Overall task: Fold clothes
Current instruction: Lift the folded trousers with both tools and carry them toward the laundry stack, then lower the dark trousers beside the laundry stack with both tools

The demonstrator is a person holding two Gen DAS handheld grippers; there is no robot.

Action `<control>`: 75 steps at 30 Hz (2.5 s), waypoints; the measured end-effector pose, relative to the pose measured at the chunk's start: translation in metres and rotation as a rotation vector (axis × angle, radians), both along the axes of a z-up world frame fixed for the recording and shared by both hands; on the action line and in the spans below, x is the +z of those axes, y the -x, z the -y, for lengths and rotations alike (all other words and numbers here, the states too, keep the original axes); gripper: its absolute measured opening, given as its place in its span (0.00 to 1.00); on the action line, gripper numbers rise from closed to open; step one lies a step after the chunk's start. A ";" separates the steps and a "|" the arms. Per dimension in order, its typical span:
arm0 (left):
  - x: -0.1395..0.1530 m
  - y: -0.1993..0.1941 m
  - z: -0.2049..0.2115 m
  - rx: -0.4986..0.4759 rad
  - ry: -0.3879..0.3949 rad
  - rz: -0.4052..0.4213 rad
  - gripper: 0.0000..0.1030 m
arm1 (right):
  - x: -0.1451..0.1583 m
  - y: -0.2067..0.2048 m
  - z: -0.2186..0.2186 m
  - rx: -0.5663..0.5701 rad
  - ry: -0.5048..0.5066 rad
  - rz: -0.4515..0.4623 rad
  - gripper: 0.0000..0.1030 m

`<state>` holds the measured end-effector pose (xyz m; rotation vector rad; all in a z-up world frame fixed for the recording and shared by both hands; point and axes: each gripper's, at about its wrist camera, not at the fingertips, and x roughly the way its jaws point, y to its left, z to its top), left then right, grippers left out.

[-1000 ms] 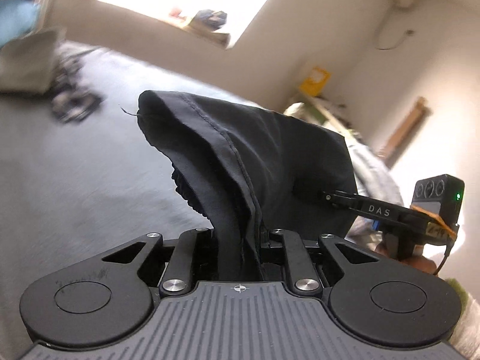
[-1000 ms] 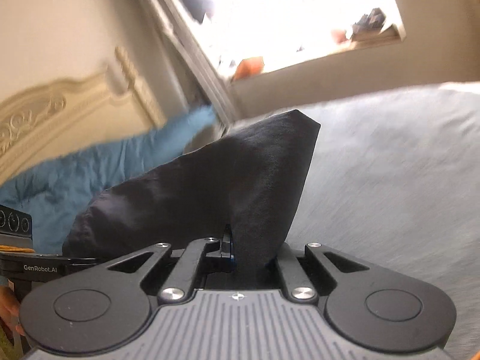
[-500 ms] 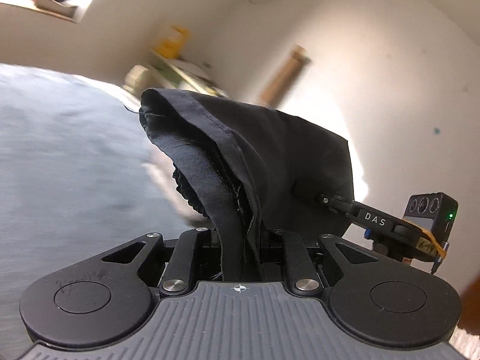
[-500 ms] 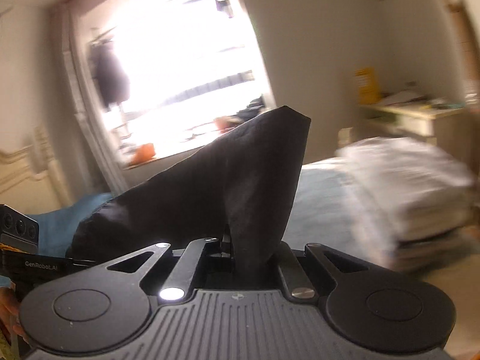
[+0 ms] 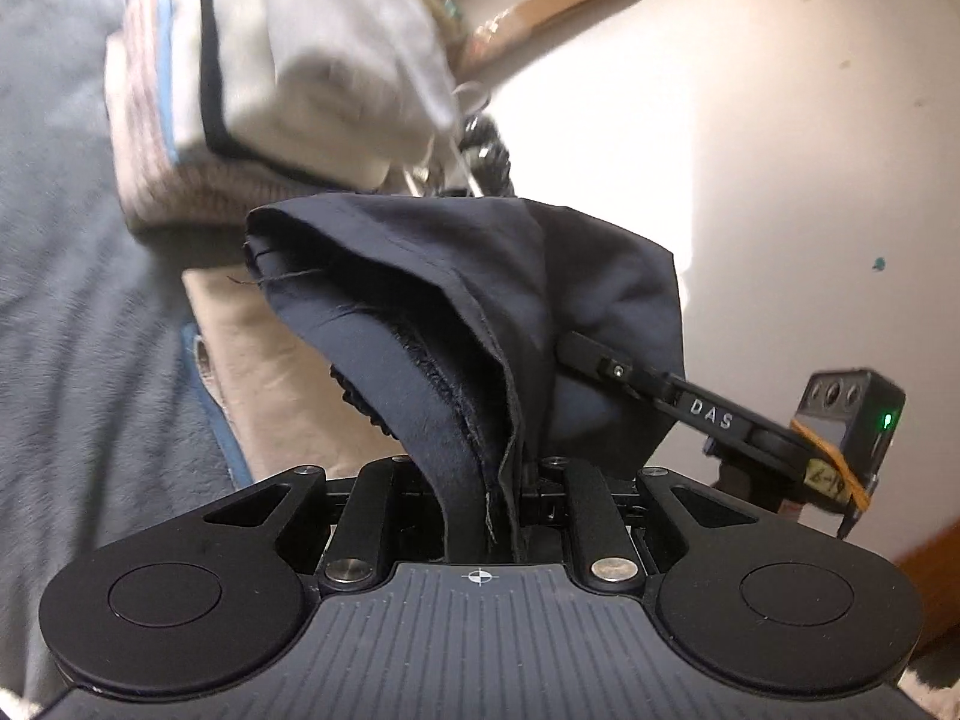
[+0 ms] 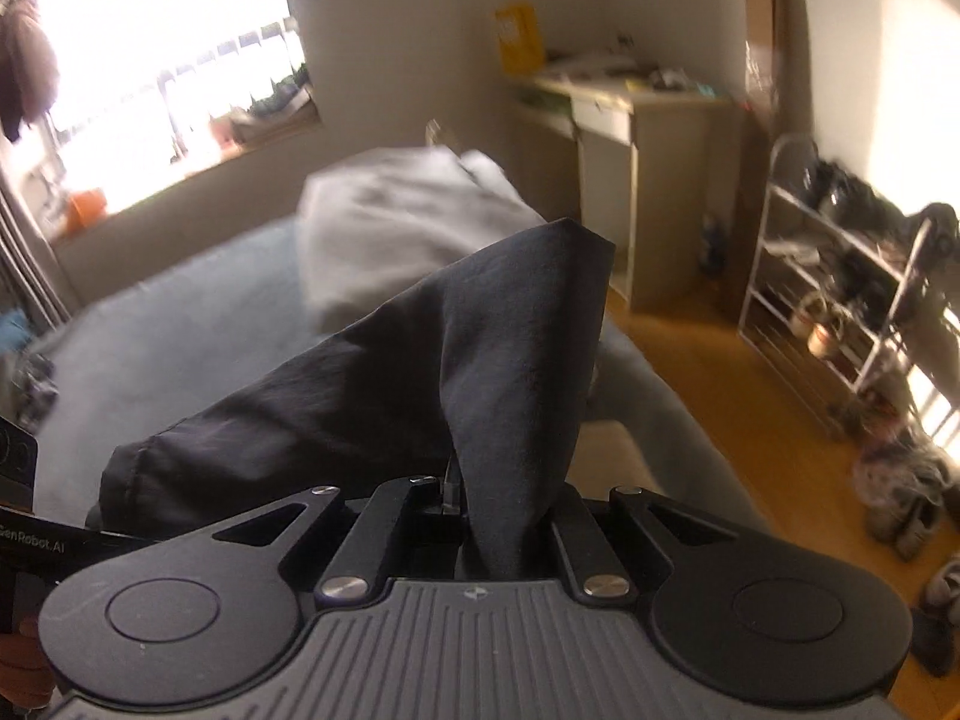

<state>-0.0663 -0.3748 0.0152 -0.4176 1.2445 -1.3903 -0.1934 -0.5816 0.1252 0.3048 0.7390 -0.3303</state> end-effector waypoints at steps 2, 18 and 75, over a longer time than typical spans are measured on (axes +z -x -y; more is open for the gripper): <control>-0.018 -0.010 0.018 -0.001 -0.032 -0.005 0.13 | -0.017 -0.009 0.018 0.001 -0.014 -0.036 0.04; -0.097 -0.088 0.088 -0.039 -0.201 -0.081 0.14 | -0.146 -0.052 0.117 -0.087 -0.297 -0.151 0.32; -0.127 -0.081 0.131 0.032 -0.520 -0.556 0.15 | -0.256 0.075 -0.085 -0.783 -1.426 0.717 0.28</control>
